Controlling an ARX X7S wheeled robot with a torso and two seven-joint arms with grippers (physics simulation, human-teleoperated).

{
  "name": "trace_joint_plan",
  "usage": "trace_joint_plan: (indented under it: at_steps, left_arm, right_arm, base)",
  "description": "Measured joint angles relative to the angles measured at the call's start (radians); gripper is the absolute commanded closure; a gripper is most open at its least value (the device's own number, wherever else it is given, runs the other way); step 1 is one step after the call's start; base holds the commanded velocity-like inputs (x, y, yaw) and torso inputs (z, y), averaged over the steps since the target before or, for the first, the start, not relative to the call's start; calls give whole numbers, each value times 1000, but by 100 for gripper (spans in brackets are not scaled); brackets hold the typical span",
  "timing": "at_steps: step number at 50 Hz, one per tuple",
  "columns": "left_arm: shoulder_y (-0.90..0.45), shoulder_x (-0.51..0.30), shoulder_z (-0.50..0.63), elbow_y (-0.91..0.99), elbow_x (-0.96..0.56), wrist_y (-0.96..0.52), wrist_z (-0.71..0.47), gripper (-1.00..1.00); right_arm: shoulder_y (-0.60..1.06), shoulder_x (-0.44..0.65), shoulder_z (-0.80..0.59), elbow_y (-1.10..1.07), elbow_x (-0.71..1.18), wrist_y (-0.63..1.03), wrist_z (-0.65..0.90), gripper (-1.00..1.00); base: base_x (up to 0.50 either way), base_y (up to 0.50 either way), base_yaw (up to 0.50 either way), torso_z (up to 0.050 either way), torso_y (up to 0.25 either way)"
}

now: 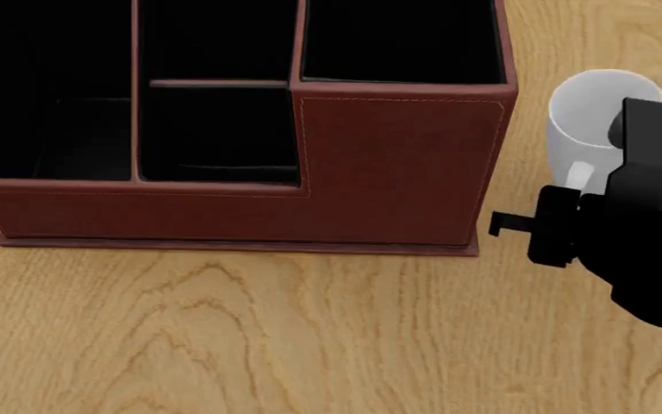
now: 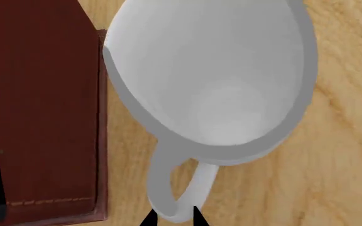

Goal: Pick up the white mug and place it to the right of the caddy.

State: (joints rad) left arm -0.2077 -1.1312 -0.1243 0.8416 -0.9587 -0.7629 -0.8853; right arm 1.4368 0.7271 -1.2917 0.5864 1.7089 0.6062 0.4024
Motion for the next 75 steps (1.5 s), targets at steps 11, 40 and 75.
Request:
trace_joint_plan:
  at_steps: [11,40,75]
  left_arm:
    - [13,-1,-9,2,3,2,0,-100]
    - [23,-2,-21,7,1,3,0,-100]
    - [64,4,-55,14,5,19,7,-100]
  right_arm:
    - [-27,-35,-11,59,-14,-16,-35,100]
    - [-75,-44,-3,83,-16,-40,-67,-100]
    - [-9,150,71,-334,47,30,176,-100]
  base:
    - [0,0,0,0,0]
    - [3,0,3,0,-4]
    - [0,0,0,0,0]
